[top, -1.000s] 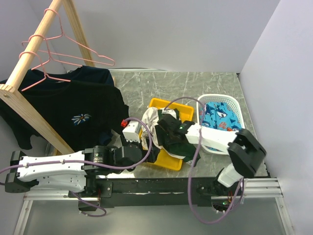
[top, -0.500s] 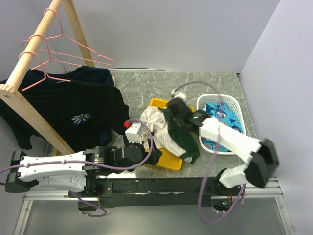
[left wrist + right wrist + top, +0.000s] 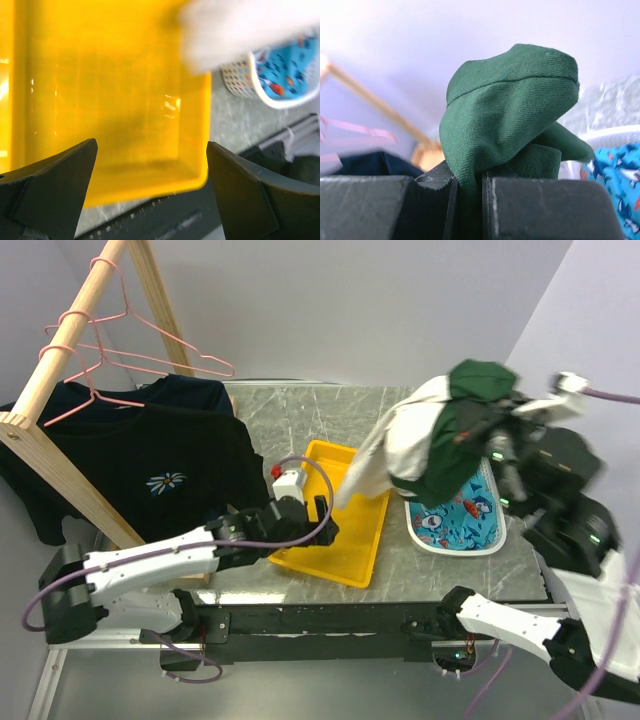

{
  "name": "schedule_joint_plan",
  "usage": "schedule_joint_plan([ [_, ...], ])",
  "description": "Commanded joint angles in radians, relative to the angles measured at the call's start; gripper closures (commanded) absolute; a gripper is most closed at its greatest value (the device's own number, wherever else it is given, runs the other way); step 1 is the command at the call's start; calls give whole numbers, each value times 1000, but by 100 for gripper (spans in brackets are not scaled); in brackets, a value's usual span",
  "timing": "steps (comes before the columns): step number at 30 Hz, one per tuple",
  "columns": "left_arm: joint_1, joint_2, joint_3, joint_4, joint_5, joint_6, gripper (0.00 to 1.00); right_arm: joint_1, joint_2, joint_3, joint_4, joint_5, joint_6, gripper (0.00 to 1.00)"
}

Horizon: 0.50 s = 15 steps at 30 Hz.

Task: Place the t-shirt on the hanger
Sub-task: Move the bin to the center of the board.

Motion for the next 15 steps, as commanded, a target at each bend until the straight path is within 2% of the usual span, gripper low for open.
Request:
schedule_joint_plan([
  [1, 86, 132, 94, 74, 75, 61, 4, -1, -47, 64, 85, 124, -46, 100],
  [7, 199, 375, 240, 117, 110, 76, 4, -1, -41, 116, 61, 119, -63, 100],
  [11, 259, 538, 358, 130, 121, 96, 3, -1, -73, 68, 48, 92, -45, 100],
  [15, 308, 723, 574, 65, 97, 148, 4, -1, -102, 26, -5, 61, -14, 100],
])
